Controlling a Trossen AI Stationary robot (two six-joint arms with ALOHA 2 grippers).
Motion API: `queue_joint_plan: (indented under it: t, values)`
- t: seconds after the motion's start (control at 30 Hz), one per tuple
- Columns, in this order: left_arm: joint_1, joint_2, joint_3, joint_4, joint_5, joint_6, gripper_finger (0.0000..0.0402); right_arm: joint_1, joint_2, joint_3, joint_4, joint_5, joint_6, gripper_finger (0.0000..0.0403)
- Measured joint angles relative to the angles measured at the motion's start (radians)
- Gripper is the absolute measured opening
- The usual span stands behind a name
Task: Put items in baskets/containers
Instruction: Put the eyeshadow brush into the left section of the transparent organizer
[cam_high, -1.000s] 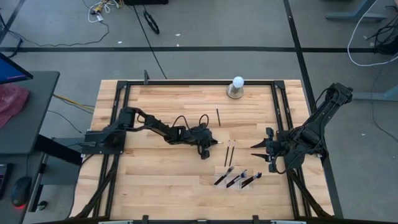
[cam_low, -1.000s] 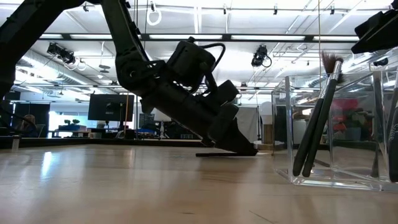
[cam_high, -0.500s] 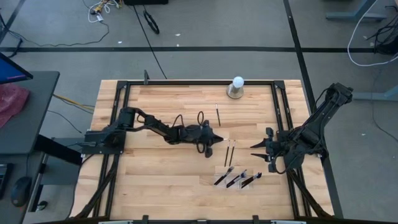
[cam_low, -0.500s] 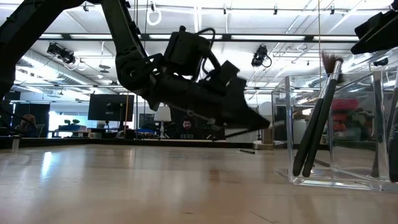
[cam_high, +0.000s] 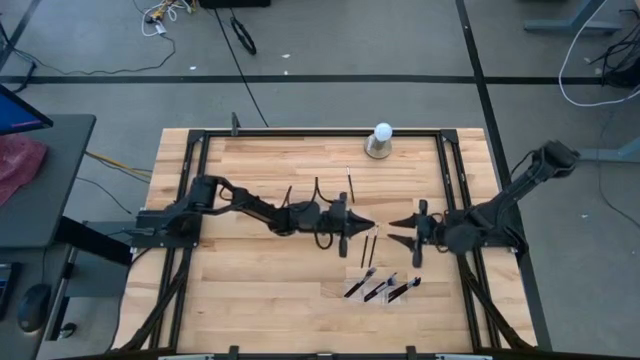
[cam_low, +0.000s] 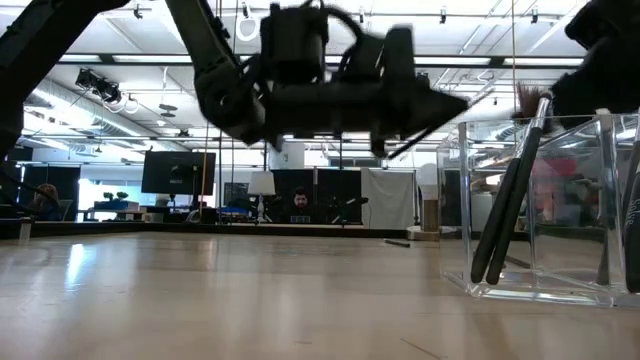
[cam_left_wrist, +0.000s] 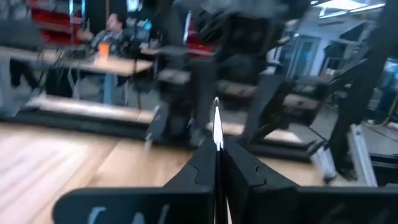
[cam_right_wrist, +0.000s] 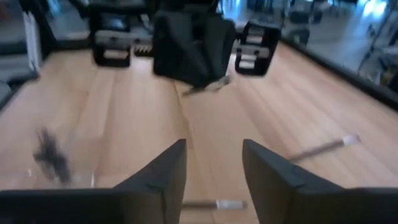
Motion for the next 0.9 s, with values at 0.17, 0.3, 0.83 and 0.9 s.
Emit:
queue_joint_plan:
  t: [0.17, 0.3, 0.83, 0.9]
  values:
    - [-0.033, 0.000, 0.076, -0.022, 0.003, 0.083, 0.0011, -0.048, 0.000, -0.049, 0.229, -0.043, -0.170, 0.0187]
    - [-0.045, -0.002, 0.110, -0.035, 0.001, 0.110, 0.0016, -0.052, 0.000, -0.079, 0.387, -0.093, -0.265, 0.0190]
    - [-0.045, -0.002, 0.126, -0.079, 0.007, 0.111, 0.0015, -0.052, 0.000, -0.080, 0.531, -0.203, -0.373, 0.0061]
    - [-0.046, -0.002, 0.126, -0.079, 0.007, 0.111, 0.0016, -0.052, -0.001, -0.080, 0.523, -0.203, -0.373, 0.0035]
